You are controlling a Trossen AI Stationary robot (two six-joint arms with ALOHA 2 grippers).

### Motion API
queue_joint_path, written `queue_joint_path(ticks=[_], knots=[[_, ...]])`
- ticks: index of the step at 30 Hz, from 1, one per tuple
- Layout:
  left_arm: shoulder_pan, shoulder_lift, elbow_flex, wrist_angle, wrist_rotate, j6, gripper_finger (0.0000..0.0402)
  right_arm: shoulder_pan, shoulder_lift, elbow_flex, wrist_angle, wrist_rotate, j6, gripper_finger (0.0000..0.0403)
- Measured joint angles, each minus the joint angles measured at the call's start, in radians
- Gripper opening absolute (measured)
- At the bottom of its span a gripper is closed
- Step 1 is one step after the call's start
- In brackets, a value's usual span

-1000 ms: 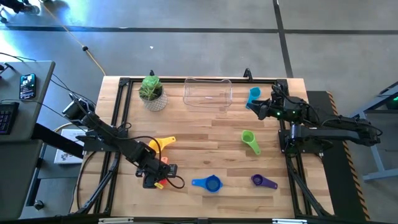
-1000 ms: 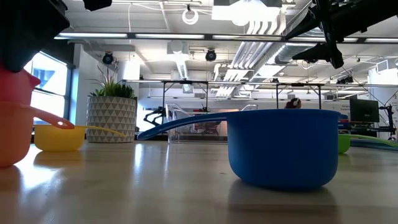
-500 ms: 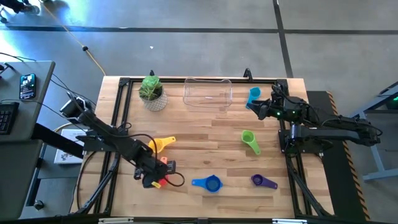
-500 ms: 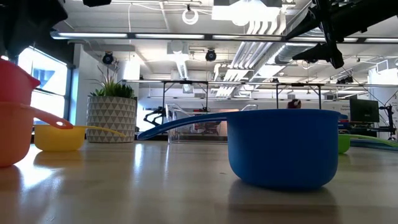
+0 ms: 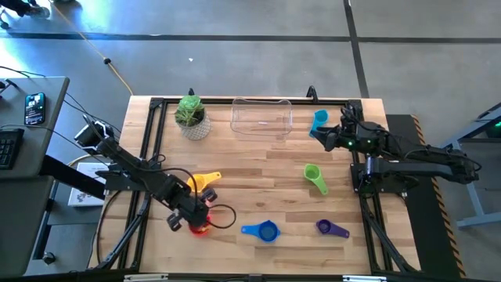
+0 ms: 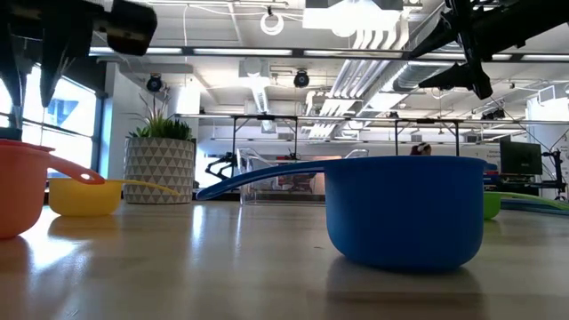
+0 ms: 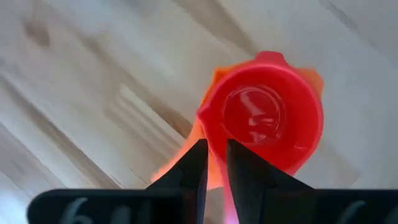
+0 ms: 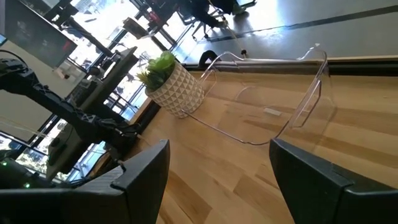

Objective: Nest measuring cups in basket
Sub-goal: Stack the red measuring cup on top of the orange measuring cup

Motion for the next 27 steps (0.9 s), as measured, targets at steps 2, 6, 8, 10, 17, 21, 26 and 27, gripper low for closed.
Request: queue_joint_path(ticks=[2,6,8,10,17,21,26,27], knots=[[0.000,0.000,0.000,-0.024,0.017,-0.135,0.0051,0.000,0.006,0.000,0.000,0.000,0.000,0.0266],[0.000,0.000,0.000,-0.090,0.060,-0.421,0.0051,0.000,0.021,0.000,0.000,0.000,0.000,0.0266],[0.000,0.000,0.000,-0.123,0.084,-0.566,0.0051,0.000,0.031,0.000,0.001,0.000,0.000,0.0266],[0.000,0.000,0.000,-0.149,0.104,-0.704,0.0051,0.000,0.041,0.000,0.000,0.000,0.001,0.0266],[0.000,0.000,0.000,-0.226,0.115,-1.133,0.0051,0.000,0.066,0.000,0.002,-0.005,0.020,0.0266],[0.000,0.001,0.000,-0.270,0.114,-1.287,0.0051,0.000,0.066,0.000,0.001,-0.007,0.038,0.0266],[0.000,0.002,0.000,-0.273,0.123,-1.428,0.0051,0.000,0.067,0.000,0.002,-0.011,0.085,0.0266],[-0.001,0.006,0.000,-0.273,0.123,-1.448,0.0051,0.000,0.068,0.000,0.004,-0.025,0.093,0.0266]])
